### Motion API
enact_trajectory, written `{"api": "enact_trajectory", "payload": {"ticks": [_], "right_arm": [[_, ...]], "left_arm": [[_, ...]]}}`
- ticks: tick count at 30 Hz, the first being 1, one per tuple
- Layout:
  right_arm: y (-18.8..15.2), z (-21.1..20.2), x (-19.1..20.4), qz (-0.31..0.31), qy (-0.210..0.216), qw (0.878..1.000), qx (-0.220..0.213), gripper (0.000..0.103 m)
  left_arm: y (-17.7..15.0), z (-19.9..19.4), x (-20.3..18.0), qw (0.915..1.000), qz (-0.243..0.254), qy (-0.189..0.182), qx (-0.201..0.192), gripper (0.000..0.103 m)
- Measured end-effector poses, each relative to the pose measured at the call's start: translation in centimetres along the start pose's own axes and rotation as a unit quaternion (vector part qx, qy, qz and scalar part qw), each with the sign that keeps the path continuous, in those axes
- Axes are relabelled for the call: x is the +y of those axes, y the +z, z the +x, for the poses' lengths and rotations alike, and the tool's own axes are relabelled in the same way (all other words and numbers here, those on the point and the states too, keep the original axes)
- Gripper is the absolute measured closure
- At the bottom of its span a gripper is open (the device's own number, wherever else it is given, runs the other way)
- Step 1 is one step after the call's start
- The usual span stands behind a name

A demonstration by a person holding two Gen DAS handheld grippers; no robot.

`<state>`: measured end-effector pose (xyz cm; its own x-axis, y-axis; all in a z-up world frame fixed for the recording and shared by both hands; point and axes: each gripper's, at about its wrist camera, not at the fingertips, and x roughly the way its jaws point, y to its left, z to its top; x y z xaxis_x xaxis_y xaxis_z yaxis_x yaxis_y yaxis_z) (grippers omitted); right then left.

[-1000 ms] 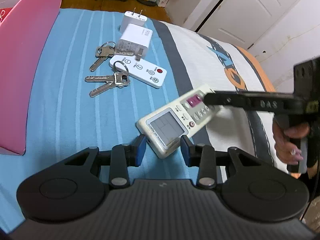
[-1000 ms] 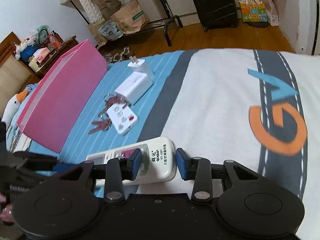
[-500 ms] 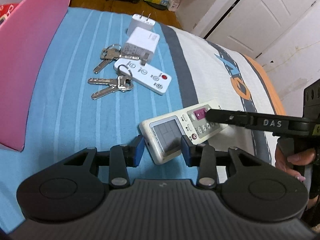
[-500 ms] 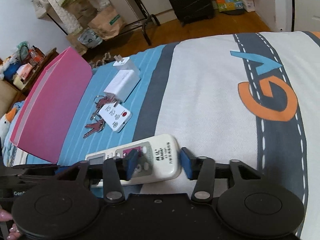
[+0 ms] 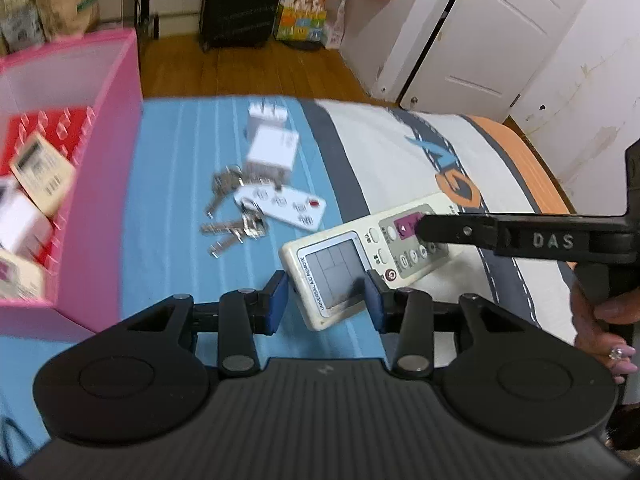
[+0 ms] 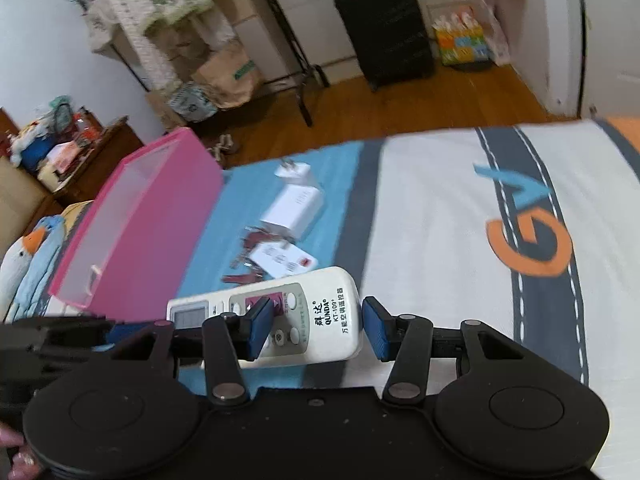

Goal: Organize rigid objects
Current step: 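Carry the cream remote into the pink box and open both grippers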

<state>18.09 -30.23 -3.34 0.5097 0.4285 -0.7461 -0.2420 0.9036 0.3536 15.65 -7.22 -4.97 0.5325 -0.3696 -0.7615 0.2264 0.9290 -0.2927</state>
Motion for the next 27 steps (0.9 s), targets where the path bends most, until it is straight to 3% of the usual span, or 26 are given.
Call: {"api": "enact_trajectory", "payload": {"ticks": [14,22,27], "right_arm": [[3.5,-0.7,10.4,-0.107,0.025,0.994,-0.016,0.052],[6.4,1.2,17.6,-0.154,0.044,0.986,-0.037,0.053],[6.8,4.6,21.1,-0.176,0.047,0.983,-0.009,0.053]], "left_arm": [[4.2,-9.0,5.6,0.9950,0.005,0.059,-0.081,0.063],[5.5,-13.7,12.2,0.9887,-0.034,0.084,-0.120,0.062],[5.4,-14.0,17.0,0.9864,-0.077,0.100,-0.105,0.062]]}}
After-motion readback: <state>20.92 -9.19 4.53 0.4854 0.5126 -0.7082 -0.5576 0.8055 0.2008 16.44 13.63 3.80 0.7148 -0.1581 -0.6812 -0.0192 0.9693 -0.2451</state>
